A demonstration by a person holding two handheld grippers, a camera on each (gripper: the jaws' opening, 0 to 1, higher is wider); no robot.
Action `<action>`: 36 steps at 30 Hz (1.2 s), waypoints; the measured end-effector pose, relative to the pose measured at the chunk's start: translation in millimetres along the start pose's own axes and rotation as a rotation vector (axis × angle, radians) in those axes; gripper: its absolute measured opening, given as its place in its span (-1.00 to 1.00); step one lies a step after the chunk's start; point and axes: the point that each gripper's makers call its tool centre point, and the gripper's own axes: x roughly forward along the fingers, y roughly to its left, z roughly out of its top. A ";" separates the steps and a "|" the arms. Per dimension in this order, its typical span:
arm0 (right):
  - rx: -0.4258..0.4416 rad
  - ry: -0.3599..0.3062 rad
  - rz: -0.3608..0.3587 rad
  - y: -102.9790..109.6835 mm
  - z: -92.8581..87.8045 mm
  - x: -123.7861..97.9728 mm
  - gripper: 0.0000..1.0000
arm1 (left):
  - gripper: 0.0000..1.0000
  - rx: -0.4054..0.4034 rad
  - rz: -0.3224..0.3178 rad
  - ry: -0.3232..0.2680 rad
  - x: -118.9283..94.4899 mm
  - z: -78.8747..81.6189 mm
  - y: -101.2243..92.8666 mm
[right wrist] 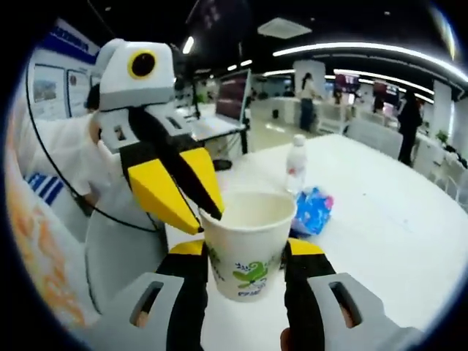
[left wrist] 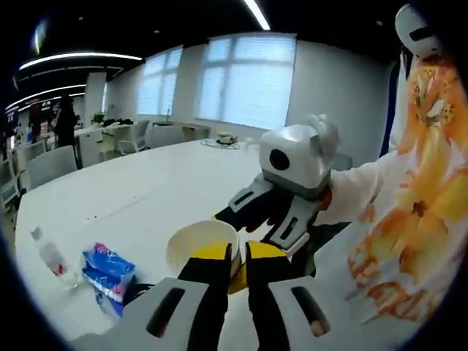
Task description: Arrange the tabletop items into an orderly group along one side of the table until the central work area is clear of visible clutter.
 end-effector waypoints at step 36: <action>0.163 0.085 -0.098 -23.7 -79.1 -49.1 -0.16 | -1.00 0.143 0.395 0.285 -71.7 -48.1 147.9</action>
